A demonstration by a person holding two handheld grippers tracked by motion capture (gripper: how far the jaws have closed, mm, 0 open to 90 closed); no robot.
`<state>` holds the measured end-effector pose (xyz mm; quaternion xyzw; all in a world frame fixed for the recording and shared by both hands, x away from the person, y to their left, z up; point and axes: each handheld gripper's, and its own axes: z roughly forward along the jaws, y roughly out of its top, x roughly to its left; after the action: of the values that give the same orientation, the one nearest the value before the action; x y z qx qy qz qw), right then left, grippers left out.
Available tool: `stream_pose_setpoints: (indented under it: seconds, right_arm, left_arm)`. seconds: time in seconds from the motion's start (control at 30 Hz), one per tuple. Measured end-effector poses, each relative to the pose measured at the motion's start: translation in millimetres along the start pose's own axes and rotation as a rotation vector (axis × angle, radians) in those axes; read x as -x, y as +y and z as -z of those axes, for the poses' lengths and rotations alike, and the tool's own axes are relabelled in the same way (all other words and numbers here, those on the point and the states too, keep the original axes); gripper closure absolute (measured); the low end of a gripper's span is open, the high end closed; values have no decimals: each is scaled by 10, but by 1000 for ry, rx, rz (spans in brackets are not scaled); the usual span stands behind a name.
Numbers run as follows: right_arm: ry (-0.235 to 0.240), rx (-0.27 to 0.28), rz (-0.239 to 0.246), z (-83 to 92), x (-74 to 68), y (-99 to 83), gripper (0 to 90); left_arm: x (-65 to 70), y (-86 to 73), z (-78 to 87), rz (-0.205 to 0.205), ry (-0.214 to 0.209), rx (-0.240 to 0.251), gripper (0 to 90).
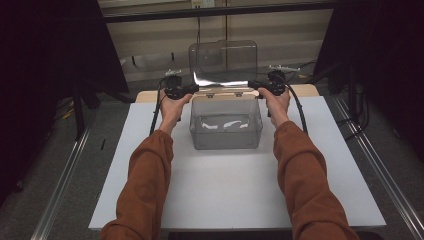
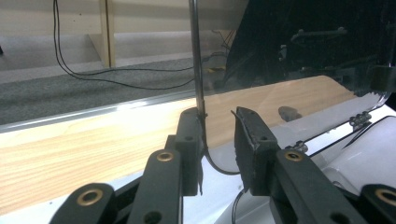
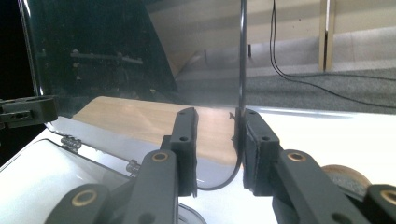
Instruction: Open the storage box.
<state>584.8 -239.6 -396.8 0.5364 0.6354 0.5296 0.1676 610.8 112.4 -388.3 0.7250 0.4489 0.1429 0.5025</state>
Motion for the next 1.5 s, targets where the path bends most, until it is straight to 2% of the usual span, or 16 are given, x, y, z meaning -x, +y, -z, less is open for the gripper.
stream_pose_setpoints:
  seconds: [0.2,0.43,0.53,0.63,0.9,1.17,1.37,1.5]
  right_arm:
    - [-7,-15,-25,-12,-2,18,689]
    - [-25,-49,-50,-32,-11,45,680]
    - [-31,-56,-64,-48,-12,49,671]
    - [-36,-62,-81,-68,-6,34,652]
    - [-34,-68,-116,-127,26,-20,619]
    - [-39,-76,-114,-132,21,-13,613]
    - [-39,-76,-105,-143,24,-21,601]
    - [-37,-78,-113,-154,30,-37,589]
  left_arm:
    - [30,11,-11,10,27,-11,713]
    - [33,21,-29,23,38,-24,702]
    - [29,26,-43,27,38,-41,688]
    - [12,27,-63,50,33,-63,663]
    - [-31,14,-92,89,23,-77,645]
    - [-4,18,-96,81,36,-89,623]
    - [-10,8,-107,100,32,-84,616]
    - [16,-5,-135,111,36,-91,565]
